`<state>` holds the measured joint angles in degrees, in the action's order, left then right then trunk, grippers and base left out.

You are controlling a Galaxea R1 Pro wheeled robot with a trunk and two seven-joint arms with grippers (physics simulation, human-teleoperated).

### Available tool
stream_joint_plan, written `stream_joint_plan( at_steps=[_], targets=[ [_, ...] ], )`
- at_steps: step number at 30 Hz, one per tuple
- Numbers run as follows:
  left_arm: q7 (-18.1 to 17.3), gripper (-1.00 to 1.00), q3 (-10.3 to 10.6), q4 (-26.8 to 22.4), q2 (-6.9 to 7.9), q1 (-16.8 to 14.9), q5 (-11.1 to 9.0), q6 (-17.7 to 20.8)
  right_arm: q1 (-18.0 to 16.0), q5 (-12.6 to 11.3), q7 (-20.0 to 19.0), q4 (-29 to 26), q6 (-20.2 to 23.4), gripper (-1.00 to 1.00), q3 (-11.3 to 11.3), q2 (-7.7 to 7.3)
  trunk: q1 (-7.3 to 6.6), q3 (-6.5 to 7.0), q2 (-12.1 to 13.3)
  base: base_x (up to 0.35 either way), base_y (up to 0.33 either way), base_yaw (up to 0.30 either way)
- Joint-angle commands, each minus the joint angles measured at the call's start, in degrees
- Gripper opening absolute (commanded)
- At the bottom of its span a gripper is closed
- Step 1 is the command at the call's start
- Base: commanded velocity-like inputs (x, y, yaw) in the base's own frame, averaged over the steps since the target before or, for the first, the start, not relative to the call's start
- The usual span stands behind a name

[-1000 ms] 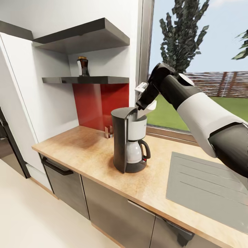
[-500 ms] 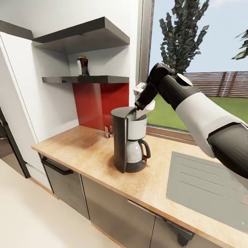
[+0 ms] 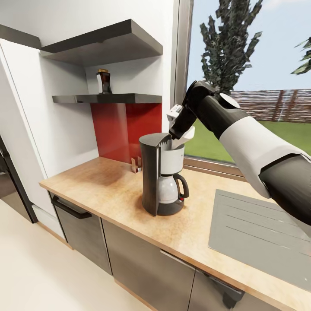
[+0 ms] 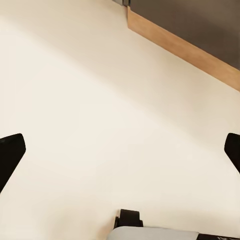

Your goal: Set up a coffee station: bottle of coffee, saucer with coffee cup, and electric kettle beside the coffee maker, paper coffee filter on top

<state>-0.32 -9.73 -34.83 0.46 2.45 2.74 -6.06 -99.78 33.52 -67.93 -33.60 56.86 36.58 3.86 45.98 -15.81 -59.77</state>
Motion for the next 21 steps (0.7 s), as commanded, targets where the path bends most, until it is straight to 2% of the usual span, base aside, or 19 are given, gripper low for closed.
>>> stream_joint_plan(
  at_steps=[1,21],
  targets=[
    [-0.03,1.0,-0.11,-0.06,-0.02,0.01,0.28,-0.12,-0.06,0.49,-0.5,-0.06,0.43,-1.0,0.07,0.01,0.01,-0.06,-0.04,0.0,0.0,0.0],
    [-0.03,1.0,-0.11,-0.06,-0.02,0.01,0.3,-0.12,-0.07,0.49,-0.51,-0.06,0.37,-1.0,0.16,0.01,0.01,-0.06,-0.04,0.0,0.0,0.0]
  ],
)
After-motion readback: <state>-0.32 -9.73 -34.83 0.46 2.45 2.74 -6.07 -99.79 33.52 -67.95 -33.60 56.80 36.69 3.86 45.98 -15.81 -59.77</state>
